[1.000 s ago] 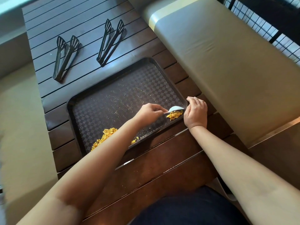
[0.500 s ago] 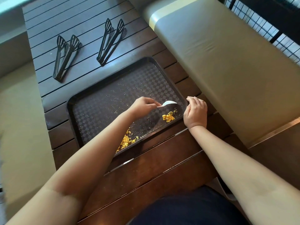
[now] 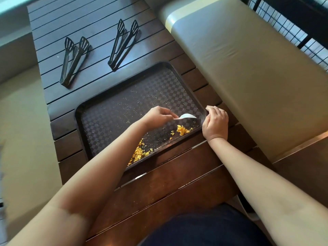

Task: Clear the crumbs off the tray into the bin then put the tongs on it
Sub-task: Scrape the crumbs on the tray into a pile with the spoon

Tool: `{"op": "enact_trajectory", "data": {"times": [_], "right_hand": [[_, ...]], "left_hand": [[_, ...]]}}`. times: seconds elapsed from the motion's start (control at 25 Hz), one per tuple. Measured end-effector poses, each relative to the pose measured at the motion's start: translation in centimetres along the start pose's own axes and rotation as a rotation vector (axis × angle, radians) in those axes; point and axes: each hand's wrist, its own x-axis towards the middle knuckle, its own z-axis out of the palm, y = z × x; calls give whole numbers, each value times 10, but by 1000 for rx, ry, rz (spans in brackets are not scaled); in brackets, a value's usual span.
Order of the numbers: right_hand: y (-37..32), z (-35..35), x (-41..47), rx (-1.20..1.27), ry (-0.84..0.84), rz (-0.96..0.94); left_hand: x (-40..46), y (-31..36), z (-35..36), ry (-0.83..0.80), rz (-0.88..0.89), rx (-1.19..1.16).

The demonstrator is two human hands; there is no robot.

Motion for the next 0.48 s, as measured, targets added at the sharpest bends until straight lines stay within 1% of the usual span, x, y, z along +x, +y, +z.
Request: {"op": "enact_trajectory", "data": {"times": [0.12,0.28,0.48], "right_hand": [[-1,-1,1,3,4,3],[-1,0,1,-3,4,2],[1,0,1,-1,1,-4]], "left_hand": [[1,-1,5,-59,-1,56],[-4,0,-9,-126,-13,155],[5,13,-1,-57,39,132]]}}
